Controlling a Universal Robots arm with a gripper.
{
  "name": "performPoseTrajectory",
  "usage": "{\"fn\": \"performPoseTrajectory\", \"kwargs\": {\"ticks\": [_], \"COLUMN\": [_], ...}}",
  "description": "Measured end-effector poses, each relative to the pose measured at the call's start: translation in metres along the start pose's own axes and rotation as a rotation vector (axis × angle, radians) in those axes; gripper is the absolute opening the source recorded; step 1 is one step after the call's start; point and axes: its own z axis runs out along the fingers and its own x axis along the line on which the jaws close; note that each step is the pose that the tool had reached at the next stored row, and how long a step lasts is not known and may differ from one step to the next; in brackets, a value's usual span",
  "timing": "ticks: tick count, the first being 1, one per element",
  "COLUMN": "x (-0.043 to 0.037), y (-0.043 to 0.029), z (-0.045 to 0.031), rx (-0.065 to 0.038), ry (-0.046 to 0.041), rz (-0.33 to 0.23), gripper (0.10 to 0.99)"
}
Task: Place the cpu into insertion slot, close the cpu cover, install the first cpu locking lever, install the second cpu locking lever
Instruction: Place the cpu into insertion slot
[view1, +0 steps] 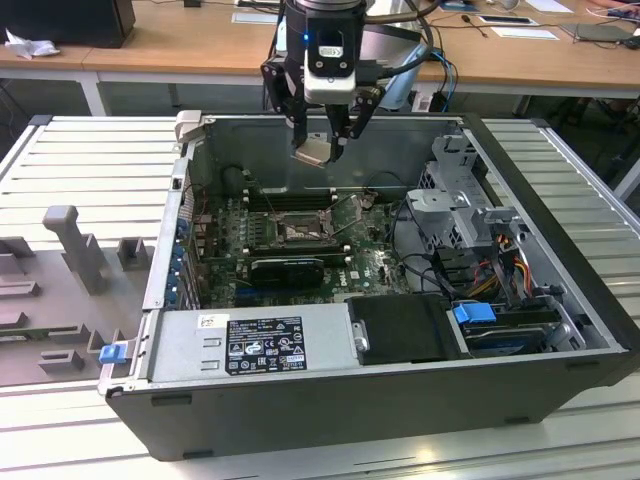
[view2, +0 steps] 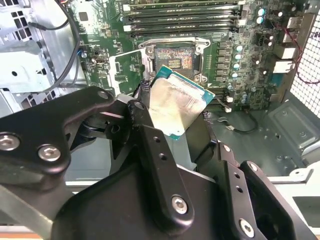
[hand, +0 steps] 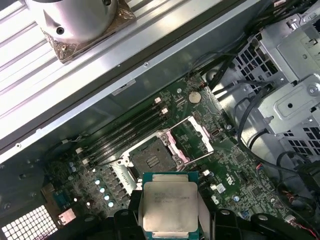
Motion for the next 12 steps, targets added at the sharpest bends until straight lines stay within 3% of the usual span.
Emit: {"fn": "performPoseTrajectory", "kwargs": {"ticks": [12], "x": [0.0000], "y": [0.0000], "z": [0.0001], "rx": [-0.001], "ry": [-0.0064], "rz": [0.072], "gripper": [0.529]}}
